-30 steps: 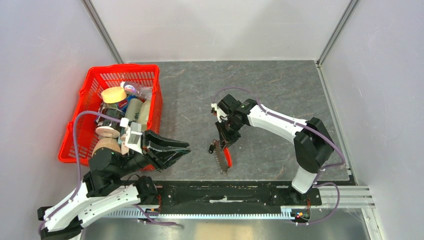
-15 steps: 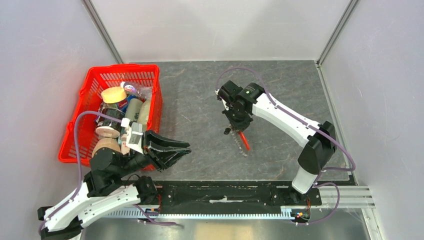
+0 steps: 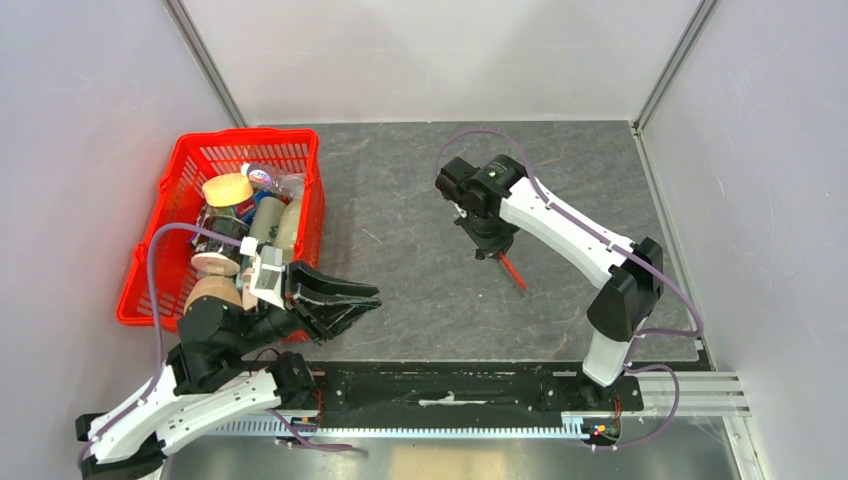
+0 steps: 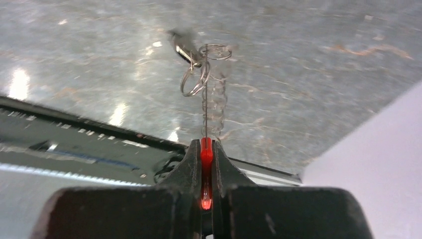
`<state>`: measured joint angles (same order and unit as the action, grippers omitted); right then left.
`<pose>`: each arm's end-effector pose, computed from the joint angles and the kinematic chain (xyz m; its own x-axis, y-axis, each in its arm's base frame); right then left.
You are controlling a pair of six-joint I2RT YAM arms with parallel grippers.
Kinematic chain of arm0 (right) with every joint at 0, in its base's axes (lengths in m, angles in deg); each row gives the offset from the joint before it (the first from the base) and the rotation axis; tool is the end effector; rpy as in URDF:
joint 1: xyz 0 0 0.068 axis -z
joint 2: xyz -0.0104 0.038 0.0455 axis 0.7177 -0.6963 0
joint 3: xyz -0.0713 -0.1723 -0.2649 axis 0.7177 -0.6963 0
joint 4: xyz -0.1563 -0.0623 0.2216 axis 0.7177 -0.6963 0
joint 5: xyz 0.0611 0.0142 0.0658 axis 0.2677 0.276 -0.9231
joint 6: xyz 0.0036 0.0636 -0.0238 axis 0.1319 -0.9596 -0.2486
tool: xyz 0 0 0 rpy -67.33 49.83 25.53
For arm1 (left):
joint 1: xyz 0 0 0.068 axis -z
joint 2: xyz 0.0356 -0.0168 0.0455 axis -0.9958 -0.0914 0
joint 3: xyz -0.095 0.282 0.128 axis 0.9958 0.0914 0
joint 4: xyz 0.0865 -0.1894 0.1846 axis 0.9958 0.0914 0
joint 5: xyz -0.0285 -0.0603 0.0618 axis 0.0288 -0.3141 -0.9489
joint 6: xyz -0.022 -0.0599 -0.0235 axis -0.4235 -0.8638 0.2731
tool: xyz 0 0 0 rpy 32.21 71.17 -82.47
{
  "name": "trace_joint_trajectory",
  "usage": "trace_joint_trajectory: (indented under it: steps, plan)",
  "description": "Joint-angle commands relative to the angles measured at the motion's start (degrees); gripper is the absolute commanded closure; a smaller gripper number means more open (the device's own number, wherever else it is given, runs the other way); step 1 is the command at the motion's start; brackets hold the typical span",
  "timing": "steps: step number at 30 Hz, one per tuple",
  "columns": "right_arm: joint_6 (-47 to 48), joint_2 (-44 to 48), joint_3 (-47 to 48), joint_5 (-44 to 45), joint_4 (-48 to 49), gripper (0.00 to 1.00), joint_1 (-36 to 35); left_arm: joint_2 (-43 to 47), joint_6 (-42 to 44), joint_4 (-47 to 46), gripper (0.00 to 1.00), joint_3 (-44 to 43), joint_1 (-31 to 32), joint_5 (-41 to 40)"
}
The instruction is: Put the keys on the keyring
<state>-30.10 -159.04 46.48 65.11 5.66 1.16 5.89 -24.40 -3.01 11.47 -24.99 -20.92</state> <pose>0.2684 0.2452 0.3536 -0.8092 -0.5698 -0.1431 -0.5293 0.8128 -0.2433 0.0205 -0.0523 0.4106 -0.2457 -0.3619 -0.8993 0.9073 0.2408 -0.3447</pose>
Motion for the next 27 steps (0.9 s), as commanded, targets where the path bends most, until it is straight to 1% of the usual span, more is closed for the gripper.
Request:
trace_joint_trajectory:
  steps: [1, 2, 3, 4, 5, 6, 7, 8, 9, 10, 11, 12, 13, 14, 16, 17, 18, 19, 20, 21, 22, 23, 24, 25, 26, 27]
  plan:
    - [5.75, 2.71, -0.95, -10.08, 2.31, 1.0, -5.09, 0.98, -0.64, -0.85, 0.65, -0.73, 0.09, 0.18]
    - [2.42, 2.54, -1.7, 2.56, 2.5, 1.0, -5.81, 0.99, -0.44, -0.39, 0.65, -0.99, 0.09, 0.08]
    - [-1.41, 1.05, -1.17, 13.44, 1.02, 1.0, -2.81, 0.97, -0.36, -0.34, 0.65, -1.05, 0.08, 0.06]
    - [-5.44, -0.78, 0.25, 14.46, -2.53, 1.0, 1.1, 0.91, -0.4, -0.61, 0.65, -1.05, 0.02, 0.11]
    - [-3.92, -2.11, 1.1, 7.93, -4.22, 1.0, 2.82, 0.83, -0.53, -0.98, 0.65, -1.01, 0.07, 0.58]
    - [0.09, -1.26, -0.54, -3.75, -2.16, 1.0, 0.84, 0.56, -0.5, -1.04, 0.65, -1.09, 0.04, 0.91]
    - [3.51, 0.77, -2.33, -10.93, -0.12, 1.0, -3.29, 0.39, -0.44, -0.91, 0.65, -1.18, 0.08, 1.14]
    - [4.92, 3.04, -3.49, -12.93, 2.51, 1.0, -6.9, 0.21, -0.29, -0.67, 0.65, -1.25, 0.05, 1.12]
    - [4.54, 4.94, -4.58, -10.57, 4.86, 1.0, -7.76, 0.12, -0.01, -0.36, 0.65, -1.23, 0.06, 1.06]
    - [2.66, 6.64, -5.93, -3.33, 7.14, 1.0, -6.01, 0.1, -0.05, -0.34, 0.65, -1.23, 0.06, 0.8]
    - [-0.71, 6.69, -6.29, 7.03, 7.08, 1.0, -2.23, 0.06, -0.23, -0.59, 0.65, -1.1, 0.08, 0.92]
    - [-5.21, 5.84, -5.87, 13.61, 5.74, 1.0, 4.05, 0.15, -0.59, -1.16, 0.65, -0.97, 0.06, 1.28]
    - [-7.47, 4.72, -4.88, 14.28, 3.59, 1.0, 7.76, 0.18, -0.88, -1.48, 0.65, -0.88, 0.03, 1.68]
    - [-5.3, 4.85, -4.27, 3.6, 4.28, 1.0, 7.45, 0.28, -1.05, -1.82, 0.65, -0.72, 0.04, 1.96]
    - [-0.03, 8.11, -6.44, -17.16, 12.9, 1.0, -1.89, 0.16, -0.51, -2.01, 0.64, -0.46, 0.09, 1.44]
    - [1.6, 9.43, -7.21, -20.82, 15.56, 1.0, -6.63, 0.05, -0.23, -1.96, 0.64, -0.35, 0.07, 0.85]
    - [0.88, 9.88, -7.69, -14.17, 15.51, 1.0, -7.95, -0.21, -0.25, -1.8, 0.64, -0.41, 0.05, 0.53]
    - [-1.43, 9.89, -8.89, -3.39, 14.17, 1.0, -5.29, -0.41, -0.59, -1.66, 0.65, -0.58, 0.08, 0.79]
    - [-3.65, 8.9, -9.69, 5.25, 11.68, 1.0, 1.27, -0.5, -1.03, -1.86, 0.65, -0.71, 0.07, 1.61]
    - [-6.67, 7.53, -8.16, 3.81, 7.98, 1.0, 6.69, -0.48, -1.44, -2.08, 0.65, -0.7, 0.08, 2.51]
    - [-4.73, 7.89, -8.14, -6.3, 8.48, 1.0, 6.75, -0.39, -1.62, -2.14, 0.65, -0.57, 0.04, 2.69]
    - [-2.09, 10.05, -9.41, -15.19, 13.12, 1.0, 1.13, -0.3, -1.3, -2.09, 0.65, -0.4, 0.08, 2.43]
    - [0.76, 11.15, -10.08, -22.02, 15.34, 1.0, -4.57, -0.15, -0.88, -2.07, 0.65, -0.14, 0.05, 1.36]
    - [1.71, 11.28, -9.35, -20.28, 14.36, 1.0, -9.16, -0.27, -0.47, -2.01, 0.64, -0.04, 0.05, 0.61]
    - [-0.02, 11.19, -9.64, -9.75, 12.96, 1.0, -8.92, -0.52, -0.47, -2.01, 0.64, -0.2, 0.08, 0.13]
    - [-2.51, 10.7, -11.06, 0.12, 11.63, 1.0, -3.76, -0.8, -0.57, -2.03, 0.64, -0.46, 0.07, 0.71]
